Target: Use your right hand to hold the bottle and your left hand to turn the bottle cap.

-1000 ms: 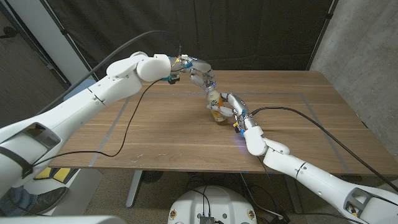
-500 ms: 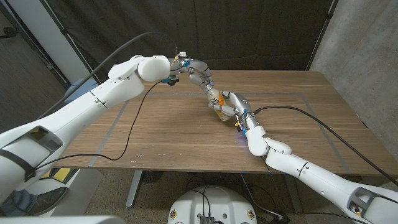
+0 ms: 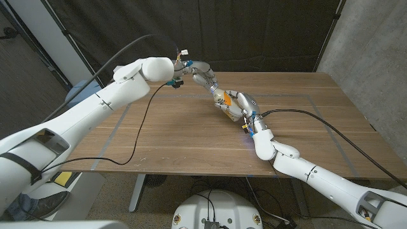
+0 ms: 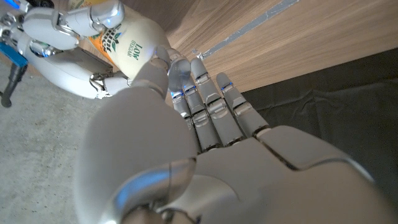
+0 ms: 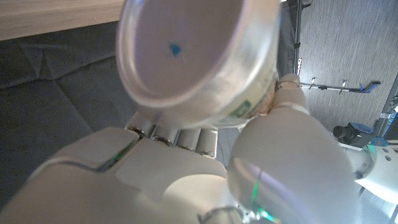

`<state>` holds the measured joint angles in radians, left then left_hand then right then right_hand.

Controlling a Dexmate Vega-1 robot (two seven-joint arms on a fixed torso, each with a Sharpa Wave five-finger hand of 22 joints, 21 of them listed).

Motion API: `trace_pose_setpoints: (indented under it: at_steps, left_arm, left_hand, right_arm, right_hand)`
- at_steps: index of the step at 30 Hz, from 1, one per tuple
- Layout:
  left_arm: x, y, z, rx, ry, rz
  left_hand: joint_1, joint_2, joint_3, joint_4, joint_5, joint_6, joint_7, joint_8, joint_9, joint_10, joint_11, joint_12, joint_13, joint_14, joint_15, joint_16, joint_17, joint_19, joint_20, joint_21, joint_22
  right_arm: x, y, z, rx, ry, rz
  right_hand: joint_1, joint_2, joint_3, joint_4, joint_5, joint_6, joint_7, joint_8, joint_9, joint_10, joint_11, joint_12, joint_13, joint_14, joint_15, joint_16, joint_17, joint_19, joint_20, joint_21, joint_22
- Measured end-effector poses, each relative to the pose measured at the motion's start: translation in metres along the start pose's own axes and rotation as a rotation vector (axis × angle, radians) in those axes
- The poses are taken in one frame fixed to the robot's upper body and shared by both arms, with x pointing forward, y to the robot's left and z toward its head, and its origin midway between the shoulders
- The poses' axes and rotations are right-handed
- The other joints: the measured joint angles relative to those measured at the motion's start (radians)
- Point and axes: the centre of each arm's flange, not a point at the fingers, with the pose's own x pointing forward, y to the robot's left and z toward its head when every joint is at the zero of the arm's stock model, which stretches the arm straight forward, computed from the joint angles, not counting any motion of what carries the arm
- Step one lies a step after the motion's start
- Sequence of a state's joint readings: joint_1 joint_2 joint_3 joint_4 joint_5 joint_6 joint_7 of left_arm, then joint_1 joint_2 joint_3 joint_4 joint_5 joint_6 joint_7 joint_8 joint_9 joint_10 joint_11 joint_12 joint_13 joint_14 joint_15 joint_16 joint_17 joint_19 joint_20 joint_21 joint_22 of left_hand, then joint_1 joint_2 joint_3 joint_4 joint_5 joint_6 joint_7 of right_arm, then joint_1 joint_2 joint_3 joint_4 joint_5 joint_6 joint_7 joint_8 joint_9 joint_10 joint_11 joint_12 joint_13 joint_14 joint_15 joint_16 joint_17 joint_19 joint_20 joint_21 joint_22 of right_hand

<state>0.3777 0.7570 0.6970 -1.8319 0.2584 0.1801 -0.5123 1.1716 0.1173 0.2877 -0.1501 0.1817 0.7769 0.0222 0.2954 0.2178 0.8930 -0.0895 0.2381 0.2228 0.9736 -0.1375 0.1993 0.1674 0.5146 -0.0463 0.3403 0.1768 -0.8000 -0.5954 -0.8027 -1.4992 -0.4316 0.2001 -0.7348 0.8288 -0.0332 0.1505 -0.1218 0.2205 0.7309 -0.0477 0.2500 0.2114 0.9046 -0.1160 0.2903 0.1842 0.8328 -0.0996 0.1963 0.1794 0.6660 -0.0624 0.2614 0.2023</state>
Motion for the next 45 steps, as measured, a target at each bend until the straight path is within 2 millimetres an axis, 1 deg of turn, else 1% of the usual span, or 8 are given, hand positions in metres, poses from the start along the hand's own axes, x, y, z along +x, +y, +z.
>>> trace_pose_setpoints:
  at_steps: [10, 12, 17, 24, 31, 34, 42, 45]
  left_arm:
    - [0.005, 0.002, -0.015, -0.209, 0.037, -0.017]
    - [0.005, 0.003, -0.017, -0.241, 0.042, -0.020]
    - [0.007, 0.004, -0.026, -0.357, 0.065, -0.037]
    - [0.008, 0.001, -0.033, -0.491, 0.095, -0.064]
    - [0.009, 0.003, -0.037, -0.572, 0.116, -0.057]
    - [0.010, 0.003, -0.038, -0.593, 0.124, -0.052]
    - [0.010, 0.003, -0.039, -0.644, 0.148, -0.047]
    - [0.010, 0.003, -0.039, -0.657, 0.156, -0.048]
  left_hand:
    - [-0.007, -0.007, 0.000, 0.000, -0.004, 0.015, 0.025, -0.001, 0.006, 0.000, 0.012, -0.005, 0.006, 0.015, 0.004, 0.000, 0.002, 0.004, -0.003, 0.000, 0.000]
    - [-0.007, -0.007, 0.000, 0.000, -0.003, 0.022, 0.032, -0.001, 0.006, 0.005, 0.017, -0.005, 0.007, 0.018, 0.007, 0.000, 0.003, 0.011, -0.003, 0.000, 0.000]
    - [-0.007, -0.007, 0.000, 0.000, 0.000, 0.019, 0.035, -0.001, 0.009, 0.005, 0.017, -0.005, 0.008, 0.031, 0.009, 0.000, 0.003, 0.020, -0.005, 0.000, 0.000]
    - [-0.007, -0.007, 0.000, 0.000, 0.000, 0.041, 0.059, 0.003, 0.014, 0.036, 0.040, 0.003, 0.015, 0.065, 0.010, 0.002, 0.003, 0.050, -0.007, 0.000, 0.000]
    - [-0.008, -0.008, -0.002, 0.001, 0.000, 0.090, 0.049, 0.030, 0.029, 0.117, 0.042, 0.025, 0.028, 0.157, 0.009, 0.014, 0.003, 0.106, -0.013, 0.008, 0.000]
    - [-0.020, -0.020, -0.009, 0.009, 0.000, 0.105, 0.038, 0.043, 0.037, 0.145, 0.041, 0.029, 0.034, 0.191, 0.007, 0.015, 0.003, 0.125, -0.014, 0.008, 0.000]
    - [-0.046, -0.046, -0.023, 0.022, 0.000, 0.140, 0.021, 0.065, 0.049, 0.207, 0.044, 0.045, 0.047, 0.259, 0.005, 0.020, 0.003, 0.172, -0.017, 0.015, 0.000]
    - [-0.059, -0.059, -0.047, 0.046, 0.000, 0.162, 0.017, 0.076, 0.049, 0.242, 0.046, 0.057, 0.053, 0.293, 0.005, 0.023, 0.005, 0.188, -0.020, 0.015, 0.000]
  right_arm:
    - [-0.003, -0.002, -0.005, 0.016, -0.014, -0.027]
    - [-0.003, -0.002, -0.005, 0.020, -0.018, -0.033]
    - [-0.004, -0.003, -0.006, 0.029, -0.037, -0.056]
    - [-0.005, -0.004, -0.007, 0.032, -0.053, -0.076]
    - [-0.008, -0.006, -0.005, 0.038, -0.077, -0.103]
    - [-0.008, -0.007, -0.004, 0.040, -0.084, -0.111]
    - [-0.013, -0.007, -0.001, 0.046, -0.101, -0.125]
    - [-0.014, -0.007, -0.001, 0.045, -0.105, -0.127]
  right_hand:
    - [0.000, 0.000, 0.016, -0.012, 0.000, 0.010, 0.015, 0.006, 0.011, 0.023, 0.023, 0.011, -0.001, 0.039, -0.012, 0.004, 0.000, 0.023, -0.002, 0.007, 0.005]
    - [0.000, 0.000, 0.022, -0.018, 0.000, 0.003, 0.029, 0.012, 0.013, 0.023, 0.034, 0.014, -0.001, 0.045, -0.015, 0.004, 0.000, 0.023, -0.002, 0.009, 0.005]
    - [0.022, -0.005, 0.029, -0.026, 0.000, 0.003, 0.032, 0.012, 0.015, 0.025, 0.037, 0.014, -0.001, 0.062, -0.017, 0.004, -0.001, 0.033, -0.004, 0.013, 0.005]
    - [0.025, -0.007, 0.029, -0.026, 0.000, -0.001, 0.036, 0.012, 0.015, 0.025, 0.040, 0.013, -0.001, 0.065, -0.017, 0.004, 0.000, 0.036, -0.004, 0.014, 0.009]
    - [0.025, -0.007, 0.032, -0.023, -0.008, 0.001, 0.045, 0.012, 0.014, 0.028, 0.043, 0.010, -0.001, 0.068, -0.016, 0.003, 0.000, 0.036, -0.004, 0.014, 0.010]
    - [0.036, 0.004, 0.034, -0.021, -0.008, -0.015, 0.061, 0.012, 0.014, 0.010, 0.061, 0.012, -0.001, 0.071, -0.012, 0.003, 0.000, 0.036, -0.004, 0.014, 0.010]
    - [0.037, 0.005, 0.033, -0.021, -0.011, -0.015, 0.061, 0.014, 0.014, 0.012, 0.063, 0.020, 0.001, 0.075, -0.009, 0.004, 0.000, 0.036, -0.004, 0.014, 0.010]
    - [0.037, 0.005, 0.033, -0.021, -0.012, -0.015, 0.061, 0.015, 0.014, 0.014, 0.064, 0.018, 0.003, 0.074, -0.010, 0.004, 0.000, 0.036, -0.004, 0.014, 0.010]
